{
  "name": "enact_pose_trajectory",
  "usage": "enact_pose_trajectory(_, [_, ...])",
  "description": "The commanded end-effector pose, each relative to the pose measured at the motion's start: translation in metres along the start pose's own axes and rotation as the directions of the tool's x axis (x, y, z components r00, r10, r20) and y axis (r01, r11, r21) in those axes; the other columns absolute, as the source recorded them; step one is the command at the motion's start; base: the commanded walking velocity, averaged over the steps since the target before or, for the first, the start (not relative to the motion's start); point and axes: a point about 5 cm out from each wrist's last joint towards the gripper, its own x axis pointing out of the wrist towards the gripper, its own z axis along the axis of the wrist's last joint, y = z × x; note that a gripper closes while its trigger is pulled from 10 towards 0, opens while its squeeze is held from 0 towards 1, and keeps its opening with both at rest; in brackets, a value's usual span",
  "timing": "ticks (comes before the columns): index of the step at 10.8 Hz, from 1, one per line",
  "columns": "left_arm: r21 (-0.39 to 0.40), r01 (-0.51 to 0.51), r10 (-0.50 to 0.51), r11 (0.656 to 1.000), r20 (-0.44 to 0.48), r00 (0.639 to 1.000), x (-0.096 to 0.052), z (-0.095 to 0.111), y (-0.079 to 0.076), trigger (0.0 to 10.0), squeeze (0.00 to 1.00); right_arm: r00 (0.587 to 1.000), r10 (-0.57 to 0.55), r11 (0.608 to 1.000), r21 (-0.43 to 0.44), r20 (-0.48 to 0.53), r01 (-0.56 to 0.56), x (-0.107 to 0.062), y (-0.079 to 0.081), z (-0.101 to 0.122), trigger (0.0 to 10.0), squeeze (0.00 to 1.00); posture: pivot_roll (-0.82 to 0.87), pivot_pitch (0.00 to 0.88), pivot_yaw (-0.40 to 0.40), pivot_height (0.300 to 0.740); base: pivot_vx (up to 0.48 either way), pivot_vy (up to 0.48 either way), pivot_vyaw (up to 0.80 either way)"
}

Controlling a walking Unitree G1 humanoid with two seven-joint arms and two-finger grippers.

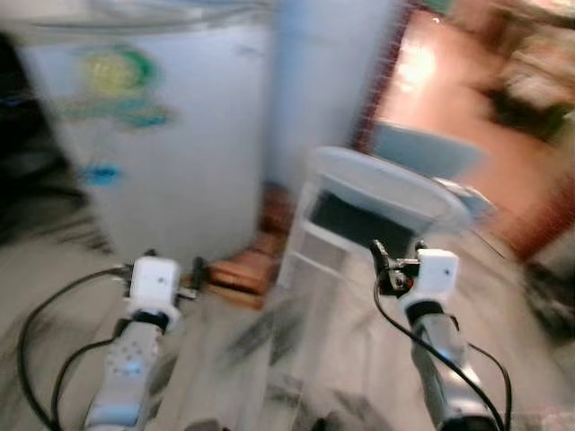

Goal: Restocking fridge

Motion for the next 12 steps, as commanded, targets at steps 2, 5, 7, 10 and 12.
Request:
enact_pose_trajectory(2, [-0.007,0.014,-0.014,1.000,0.023,1.000,0.005,0.005,-0.006,10.0,0.00,1.000,-0.025,1.000,-0.009,0.019,0.025,0.002,-0.008,0.004,10.0,0.00,0.10,0.009,-0.041,0.740,0.000,0.480,0.00])
enact_pose_trajectory(5, [-0.007,0.002,-0.002,1.000,0.034,0.999,0.010,0.007,0.001,10.0,0.00,0.999,-0.024,1.000,-0.004,0.030,0.024,0.006,-0.009,0.007,10.0,0.00,0.10,0.007,-0.043,0.740,0.000,0.480,-0.16])
enact_pose_trajectory(7, [-0.014,-0.007,0.007,1.000,0.037,0.999,0.012,0.006,0.002,10.0,0.00,1.000,-0.015,1.000,-0.004,0.026,0.016,0.008,-0.006,0.005,10.0,0.00,0.10,0.000,-0.040,0.740,0.000,0.478,-0.34])
enact_pose_trajectory(10, [-0.010,-0.010,0.010,1.000,0.053,0.999,0.019,0.010,0.005,10.0,0.00,0.999,-0.007,1.000,-0.012,0.043,0.008,0.013,-0.006,0.010,10.0,0.00,0.10,0.006,-0.038,0.740,0.000,0.476,-0.67])
enact_pose_trajectory(12, [-0.006,-0.005,0.005,1.000,0.051,0.999,0.016,0.007,0.005,10.0,0.00,0.999,-0.016,1.000,-0.012,0.038,0.017,0.011,-0.008,0.008,10.0,0.00,0.10,0.013,-0.034,0.740,0.000,0.478,-0.80])
